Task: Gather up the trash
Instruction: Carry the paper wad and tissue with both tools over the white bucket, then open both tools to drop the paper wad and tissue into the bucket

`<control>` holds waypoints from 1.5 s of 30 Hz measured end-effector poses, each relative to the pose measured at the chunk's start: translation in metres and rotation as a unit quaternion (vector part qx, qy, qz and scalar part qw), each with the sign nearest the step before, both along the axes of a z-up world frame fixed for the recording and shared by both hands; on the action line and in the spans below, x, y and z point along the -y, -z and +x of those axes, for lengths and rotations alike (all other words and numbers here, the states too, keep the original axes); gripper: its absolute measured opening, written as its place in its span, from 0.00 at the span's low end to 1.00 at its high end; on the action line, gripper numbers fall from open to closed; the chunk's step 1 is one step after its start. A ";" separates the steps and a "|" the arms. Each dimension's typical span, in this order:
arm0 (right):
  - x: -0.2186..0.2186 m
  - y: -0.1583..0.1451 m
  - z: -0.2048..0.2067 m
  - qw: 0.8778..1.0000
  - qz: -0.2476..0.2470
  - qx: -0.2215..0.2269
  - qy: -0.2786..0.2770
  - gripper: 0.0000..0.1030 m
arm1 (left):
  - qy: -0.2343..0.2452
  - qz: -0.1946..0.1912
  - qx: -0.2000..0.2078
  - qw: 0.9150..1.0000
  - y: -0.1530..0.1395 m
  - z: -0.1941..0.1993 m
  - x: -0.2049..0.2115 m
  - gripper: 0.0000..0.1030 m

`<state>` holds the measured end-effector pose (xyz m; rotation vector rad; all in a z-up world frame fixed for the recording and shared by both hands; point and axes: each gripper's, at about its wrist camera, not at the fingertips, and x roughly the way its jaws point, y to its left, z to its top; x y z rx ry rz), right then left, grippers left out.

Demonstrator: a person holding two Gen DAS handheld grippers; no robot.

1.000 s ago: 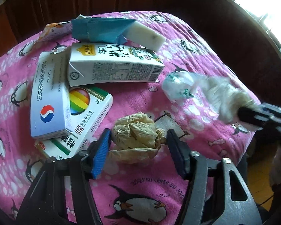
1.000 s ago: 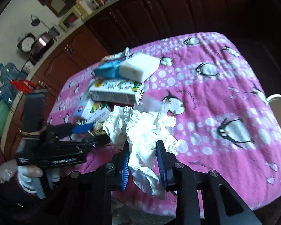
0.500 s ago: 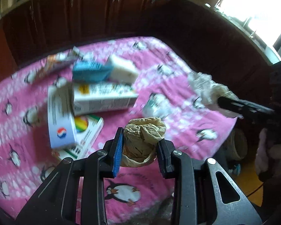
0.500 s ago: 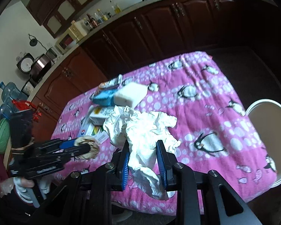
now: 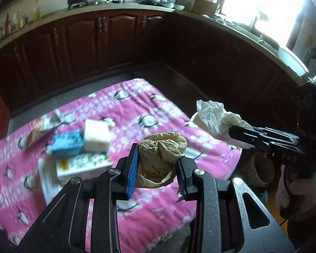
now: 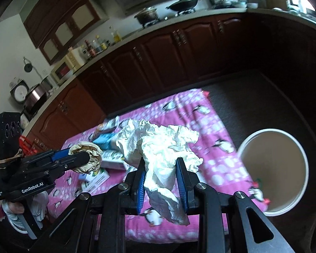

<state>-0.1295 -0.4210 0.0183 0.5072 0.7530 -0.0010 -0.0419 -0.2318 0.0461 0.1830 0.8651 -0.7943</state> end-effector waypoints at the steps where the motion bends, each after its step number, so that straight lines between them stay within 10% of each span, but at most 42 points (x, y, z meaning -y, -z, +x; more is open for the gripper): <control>1: 0.004 -0.002 -0.003 1.000 -0.002 0.000 0.007 0.25 | 0.004 -0.001 0.003 1.000 -0.003 -0.001 0.005 0.29; 17: 0.090 0.003 -0.051 0.990 -0.020 -0.021 0.141 0.25 | 0.088 -0.020 -0.004 0.996 -0.013 -0.004 0.112 0.29; 41: 0.166 0.108 -0.060 0.966 0.019 -0.138 0.220 0.25 | 0.129 0.009 -0.121 0.984 0.093 0.013 0.258 0.33; 45: 0.171 0.122 -0.056 0.961 0.022 -0.152 0.230 0.46 | 0.130 0.008 -0.134 0.982 0.101 0.013 0.266 0.50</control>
